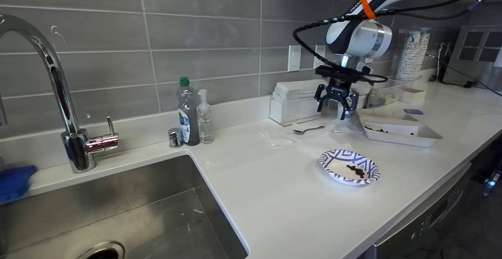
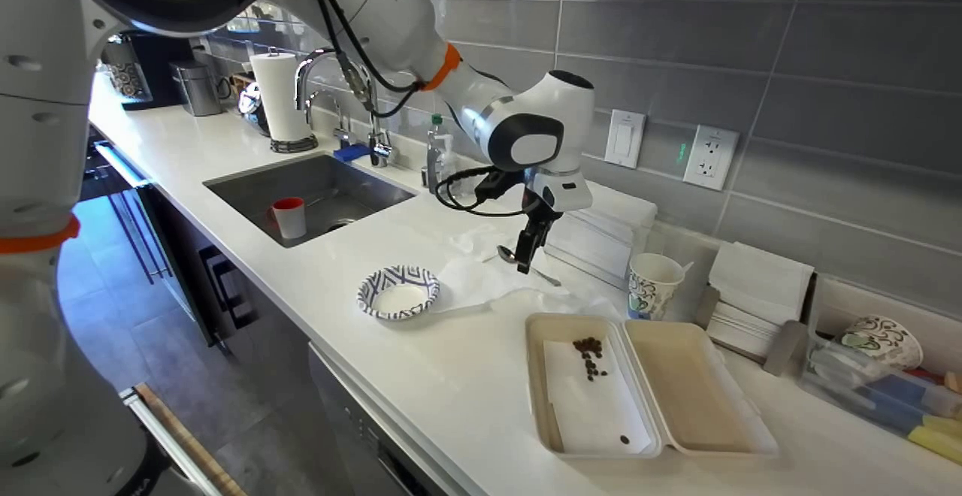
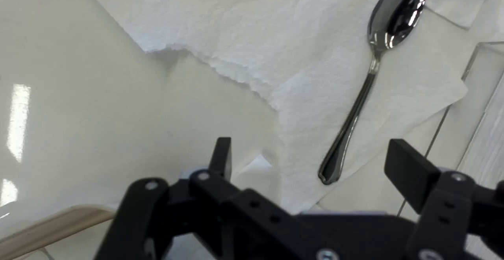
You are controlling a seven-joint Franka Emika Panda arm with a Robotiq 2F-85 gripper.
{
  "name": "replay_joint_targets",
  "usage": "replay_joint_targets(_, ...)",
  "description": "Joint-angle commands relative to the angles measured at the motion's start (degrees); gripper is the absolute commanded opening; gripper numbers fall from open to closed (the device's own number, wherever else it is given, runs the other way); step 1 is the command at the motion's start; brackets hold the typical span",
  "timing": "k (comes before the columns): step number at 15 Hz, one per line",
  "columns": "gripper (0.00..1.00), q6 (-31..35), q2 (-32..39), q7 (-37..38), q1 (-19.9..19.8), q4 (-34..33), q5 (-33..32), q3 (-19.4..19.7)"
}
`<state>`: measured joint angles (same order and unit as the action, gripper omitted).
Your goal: Pick up the spoon from the counter and scoop some of the contents in the bowl and pour them in the cup
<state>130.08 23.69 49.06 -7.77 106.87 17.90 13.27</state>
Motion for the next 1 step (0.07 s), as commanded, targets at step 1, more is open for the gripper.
replay_joint_targets(1, 1.0, -0.1, 0.0, 0.2, -0.6, -0.1, -0.3, -0.6)
